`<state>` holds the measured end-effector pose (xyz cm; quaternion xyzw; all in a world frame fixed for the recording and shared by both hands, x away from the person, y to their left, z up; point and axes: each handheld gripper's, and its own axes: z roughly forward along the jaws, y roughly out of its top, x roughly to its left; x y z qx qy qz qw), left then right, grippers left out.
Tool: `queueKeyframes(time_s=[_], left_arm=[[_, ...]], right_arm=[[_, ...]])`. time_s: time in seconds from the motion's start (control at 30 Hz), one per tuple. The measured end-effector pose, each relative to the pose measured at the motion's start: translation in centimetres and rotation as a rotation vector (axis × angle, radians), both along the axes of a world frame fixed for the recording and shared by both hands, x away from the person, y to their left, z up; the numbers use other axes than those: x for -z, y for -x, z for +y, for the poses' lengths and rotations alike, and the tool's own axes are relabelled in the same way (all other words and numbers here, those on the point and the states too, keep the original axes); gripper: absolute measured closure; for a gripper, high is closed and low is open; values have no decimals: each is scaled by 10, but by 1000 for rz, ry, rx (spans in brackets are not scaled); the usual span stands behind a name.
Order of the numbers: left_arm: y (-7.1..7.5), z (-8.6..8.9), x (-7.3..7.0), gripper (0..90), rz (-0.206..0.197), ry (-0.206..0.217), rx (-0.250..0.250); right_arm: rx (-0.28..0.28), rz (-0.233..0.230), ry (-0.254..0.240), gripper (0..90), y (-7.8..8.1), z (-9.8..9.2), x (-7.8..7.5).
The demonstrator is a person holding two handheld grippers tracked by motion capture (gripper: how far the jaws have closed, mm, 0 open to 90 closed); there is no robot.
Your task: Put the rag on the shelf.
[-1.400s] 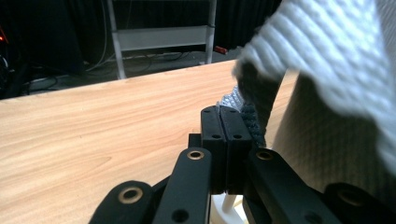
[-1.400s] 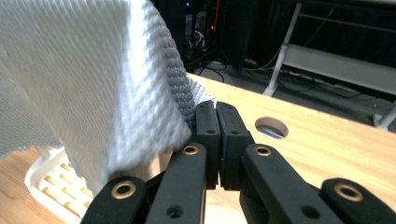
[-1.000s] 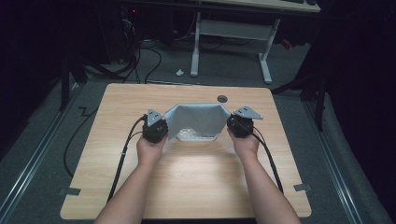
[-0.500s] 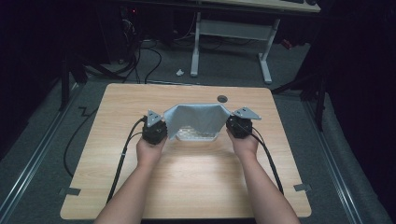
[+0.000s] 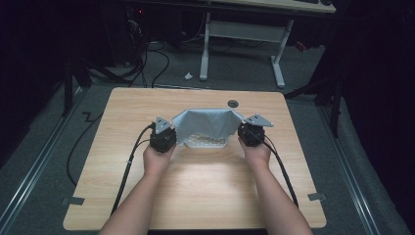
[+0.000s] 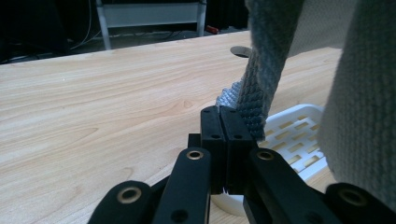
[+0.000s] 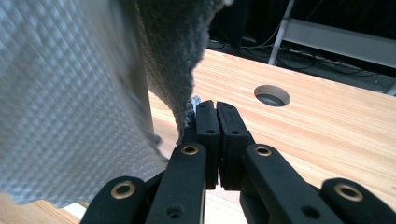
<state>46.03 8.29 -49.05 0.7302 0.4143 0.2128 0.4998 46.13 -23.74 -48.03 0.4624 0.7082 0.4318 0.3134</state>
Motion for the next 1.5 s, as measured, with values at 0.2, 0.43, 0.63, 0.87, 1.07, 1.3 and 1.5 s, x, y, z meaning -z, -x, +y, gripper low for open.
queueKeyframes(time_s=[0.2, 0.43, 0.63, 0.87, 1.07, 1.3, 1.5], left_arm=[[-1, 1, 3, 863, 24, 0, 0], [1, 8, -6, 727, 3, 31, -28], [2, 21, -13, 704, -15, 29, -53], [3, 36, -16, 692, -23, 48, -88], [4, 48, -18, 679, -32, 49, -115], [8, 62, -21, 651, -43, 37, -136], [20, 70, -20, 592, -36, 33, -114]], right_arm=[[7, 13, -2, 878, 1, -4, 5], [17, -27, -27, 781, 6, -11, -8], [38, -55, -41, 771, 10, -20, -18], [51, -67, -33, 772, 11, -29, -25], [63, -65, -28, 772, 11, -33, -25], [60, -67, -16, 770, 13, -34, -25], [40, -81, -26, 731, 25, -35, -24]])
